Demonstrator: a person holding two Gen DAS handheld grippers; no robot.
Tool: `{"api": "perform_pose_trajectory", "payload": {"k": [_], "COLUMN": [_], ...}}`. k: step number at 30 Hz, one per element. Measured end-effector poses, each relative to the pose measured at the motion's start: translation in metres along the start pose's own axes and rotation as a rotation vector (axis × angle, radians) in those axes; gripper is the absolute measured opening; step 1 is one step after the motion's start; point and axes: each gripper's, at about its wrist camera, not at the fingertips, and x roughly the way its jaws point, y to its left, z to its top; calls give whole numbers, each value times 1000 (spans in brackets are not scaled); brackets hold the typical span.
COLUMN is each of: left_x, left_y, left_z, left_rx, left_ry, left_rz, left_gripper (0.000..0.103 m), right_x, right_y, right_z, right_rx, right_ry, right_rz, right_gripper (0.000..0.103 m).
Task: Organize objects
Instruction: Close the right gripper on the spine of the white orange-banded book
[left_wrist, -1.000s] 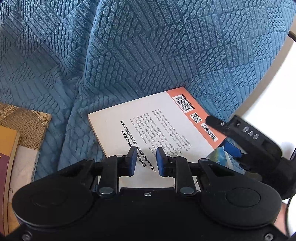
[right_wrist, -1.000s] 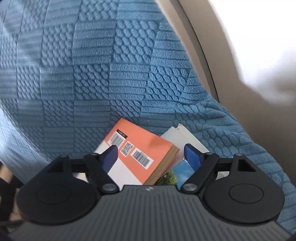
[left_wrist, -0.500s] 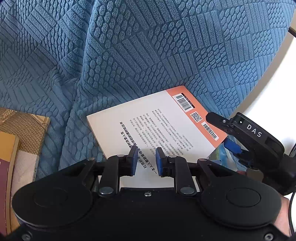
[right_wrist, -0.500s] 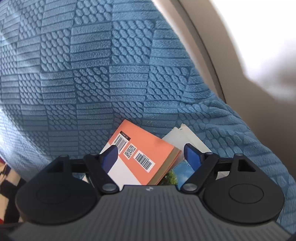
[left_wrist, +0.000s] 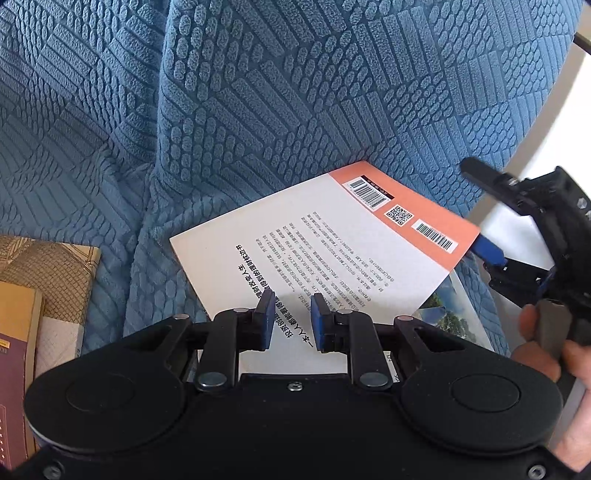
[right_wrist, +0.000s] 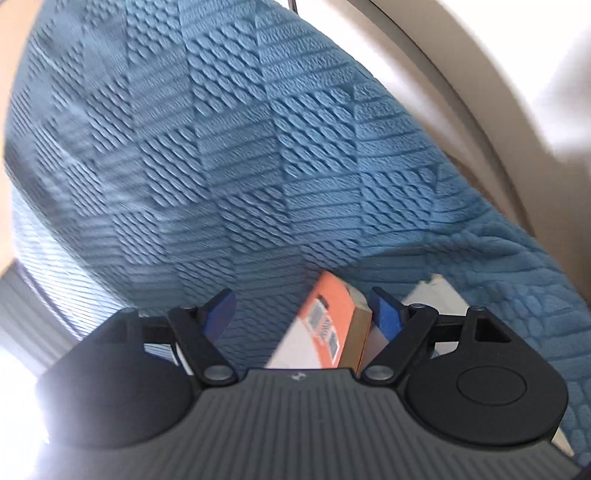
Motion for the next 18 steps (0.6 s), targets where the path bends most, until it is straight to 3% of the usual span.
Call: {"api": "perform_pose_trajectory", "payload": {"k": [4, 8, 12, 14, 16, 18], "left_x": [0, 0, 0, 0, 0, 1], "left_y": [-1, -1, 0, 0, 1, 3], "left_z": [0, 0, 2, 2, 2, 4], "left_rx": [1, -3, -3, -5, -13, -27], "left_ry": [2, 1, 3, 3, 6, 8], "left_rz": [0, -1, 1, 0, -4, -10], "left_gripper": [20, 20, 20, 20, 20, 20], "right_x": [-7, 3, 11, 18, 22, 24], "right_y": [-18, -42, -27, -21, -14, -7], "right_z": [2, -6, -12, -16, -19, -22], "right_rx": [144, 321, 257, 244, 204, 176], "right_ry": [-2, 121, 145, 171, 192, 201], "right_rz": [58, 103, 84, 66, 26, 1], "right_gripper": [81, 79, 77, 68, 53, 46]}}
